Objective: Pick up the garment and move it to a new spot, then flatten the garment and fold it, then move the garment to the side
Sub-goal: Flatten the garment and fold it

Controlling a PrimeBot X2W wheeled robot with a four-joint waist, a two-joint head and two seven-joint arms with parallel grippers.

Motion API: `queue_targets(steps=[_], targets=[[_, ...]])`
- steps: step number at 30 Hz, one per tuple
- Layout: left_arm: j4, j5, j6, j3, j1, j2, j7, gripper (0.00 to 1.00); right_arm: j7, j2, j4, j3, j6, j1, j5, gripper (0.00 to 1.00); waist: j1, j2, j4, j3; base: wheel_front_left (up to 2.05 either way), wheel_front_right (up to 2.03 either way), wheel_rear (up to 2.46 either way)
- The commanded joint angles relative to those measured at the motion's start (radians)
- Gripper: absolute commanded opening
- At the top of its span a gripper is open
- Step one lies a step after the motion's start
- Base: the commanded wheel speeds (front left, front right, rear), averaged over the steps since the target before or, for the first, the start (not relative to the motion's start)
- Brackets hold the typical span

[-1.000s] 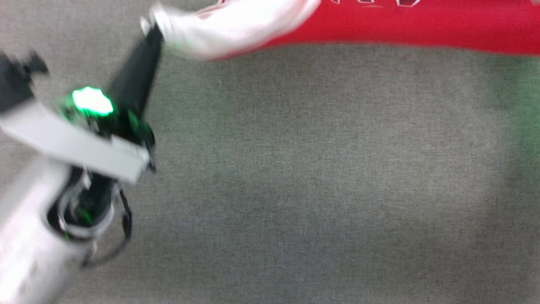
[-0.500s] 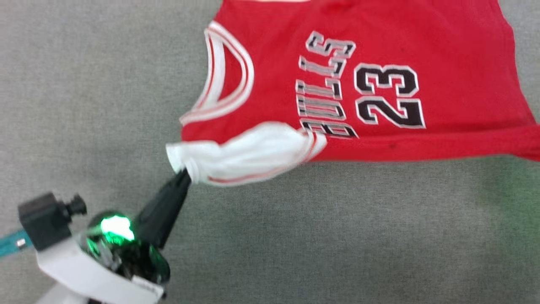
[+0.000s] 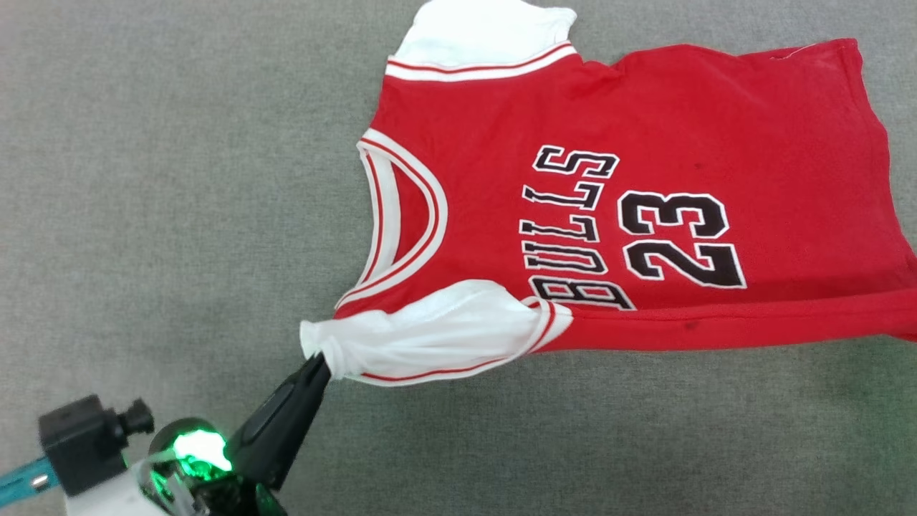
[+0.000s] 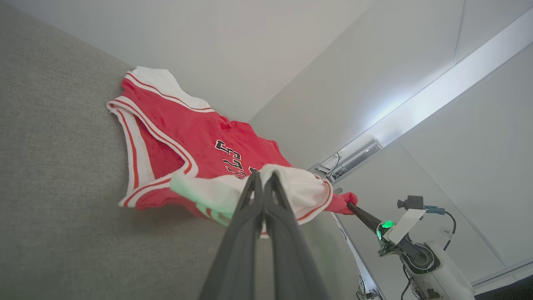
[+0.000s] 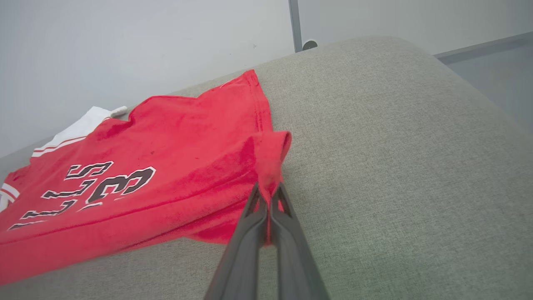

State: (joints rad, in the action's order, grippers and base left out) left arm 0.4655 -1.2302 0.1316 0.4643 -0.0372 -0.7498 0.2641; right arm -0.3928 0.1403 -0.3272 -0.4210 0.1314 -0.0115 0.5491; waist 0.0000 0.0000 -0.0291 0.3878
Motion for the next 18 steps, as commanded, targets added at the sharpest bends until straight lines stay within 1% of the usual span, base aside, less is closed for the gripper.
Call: queue_targets(steps=[1,3,8,13,18], targets=[[-0.007,0.008,-0.002,0.002,-0.019,-0.001,-0.001,0.0,-0.002,-0.005,-0.001,0.001,-0.001,0.007,0.004,0.0,0.0,0.0,-0.002,0.004,0.0,0.0,0.0],[-0.027,-0.001,-0.002,0.008,-0.06,0.008,-0.001,0.0,-0.009,-0.003,0.006,0.017,-0.001,0.031,0.003,0.0,0.0,0.0,-0.005,0.013,0.0,0.0,0.0],[-0.092,-0.022,-0.002,0.063,-0.211,0.012,-0.001,0.0,-0.015,-0.002,0.055,0.051,-0.001,0.112,-0.008,0.0,0.0,0.0,-0.013,0.043,0.0,0.0,0.0],[-0.198,-0.085,-0.002,0.064,-0.367,0.057,-0.001,0.0,-0.007,0.01,0.119,0.075,-0.001,0.196,-0.016,0.0,0.0,0.0,-0.019,0.075,0.0,0.0,0.0],[-0.314,-0.091,-0.002,0.096,-0.461,0.069,-0.001,0.0,0.013,0.004,0.193,0.093,-0.001,0.266,-0.026,0.0,0.0,0.0,-0.03,0.105,0.0,0.0,0.0]])
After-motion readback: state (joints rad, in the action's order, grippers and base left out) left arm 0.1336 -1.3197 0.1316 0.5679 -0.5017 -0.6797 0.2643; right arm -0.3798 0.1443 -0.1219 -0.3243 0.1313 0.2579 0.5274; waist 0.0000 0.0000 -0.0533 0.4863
